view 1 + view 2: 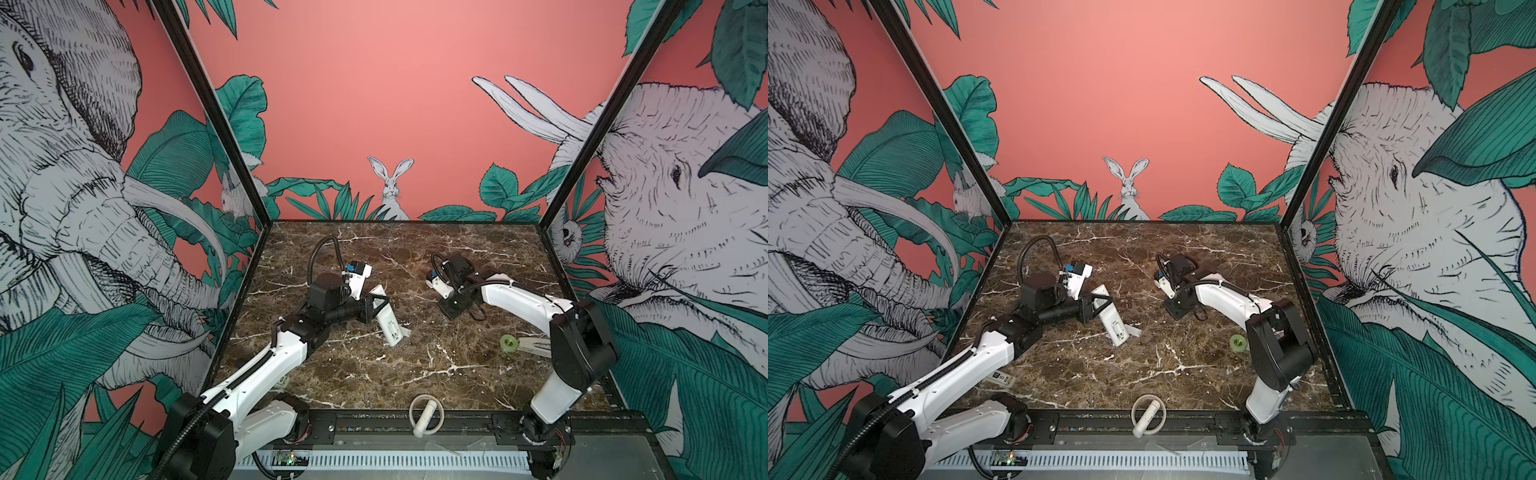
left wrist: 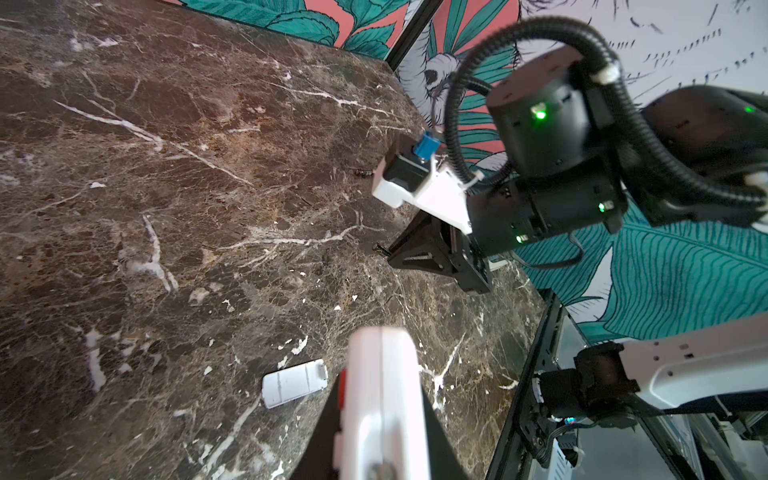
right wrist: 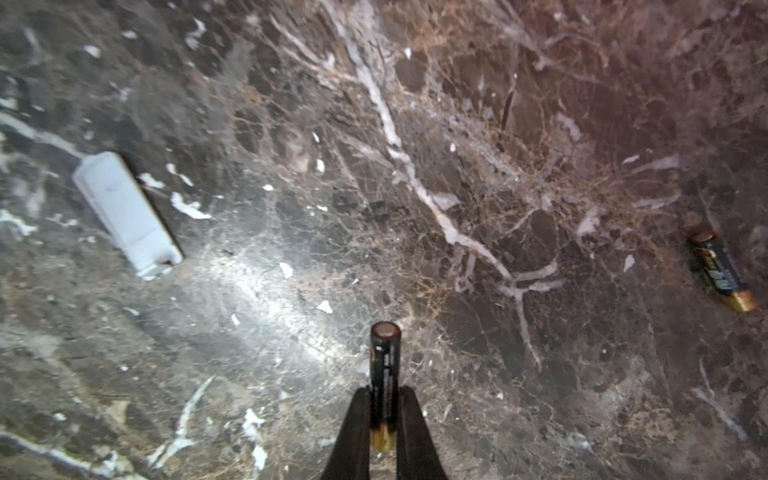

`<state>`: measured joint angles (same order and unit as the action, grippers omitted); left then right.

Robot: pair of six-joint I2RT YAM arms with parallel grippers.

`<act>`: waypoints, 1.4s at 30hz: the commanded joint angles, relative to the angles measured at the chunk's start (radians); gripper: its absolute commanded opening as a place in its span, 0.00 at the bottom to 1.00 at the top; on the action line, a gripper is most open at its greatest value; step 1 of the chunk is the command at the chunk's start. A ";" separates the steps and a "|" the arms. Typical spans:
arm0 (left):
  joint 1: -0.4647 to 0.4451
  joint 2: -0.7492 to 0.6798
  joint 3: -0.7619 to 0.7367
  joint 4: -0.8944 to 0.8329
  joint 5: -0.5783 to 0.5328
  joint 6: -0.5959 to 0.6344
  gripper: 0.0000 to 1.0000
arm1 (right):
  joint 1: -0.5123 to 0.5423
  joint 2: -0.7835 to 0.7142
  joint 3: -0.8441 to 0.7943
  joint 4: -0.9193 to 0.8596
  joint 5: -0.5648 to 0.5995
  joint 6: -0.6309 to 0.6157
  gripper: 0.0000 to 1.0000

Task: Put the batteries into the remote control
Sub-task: 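Grasp one battery upright between the right gripper fingers, then carry the battery over the remote's open compartment with the right gripper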

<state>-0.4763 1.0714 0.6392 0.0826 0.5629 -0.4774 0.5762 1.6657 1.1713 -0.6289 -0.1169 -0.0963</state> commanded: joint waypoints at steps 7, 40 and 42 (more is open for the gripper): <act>0.061 0.036 -0.030 0.177 0.142 -0.168 0.00 | 0.144 -0.234 -0.071 0.119 -0.109 0.160 0.12; 0.123 0.116 -0.073 0.368 0.244 -0.452 0.00 | 0.346 -0.192 0.020 0.114 -0.090 0.232 0.14; 0.125 0.119 -0.069 0.367 0.248 -0.456 0.00 | 0.349 -0.185 0.028 0.103 -0.085 0.229 0.14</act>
<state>-0.3569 1.1969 0.5766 0.3958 0.7883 -0.9066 0.9165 1.4685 1.1706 -0.5041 -0.2253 0.1387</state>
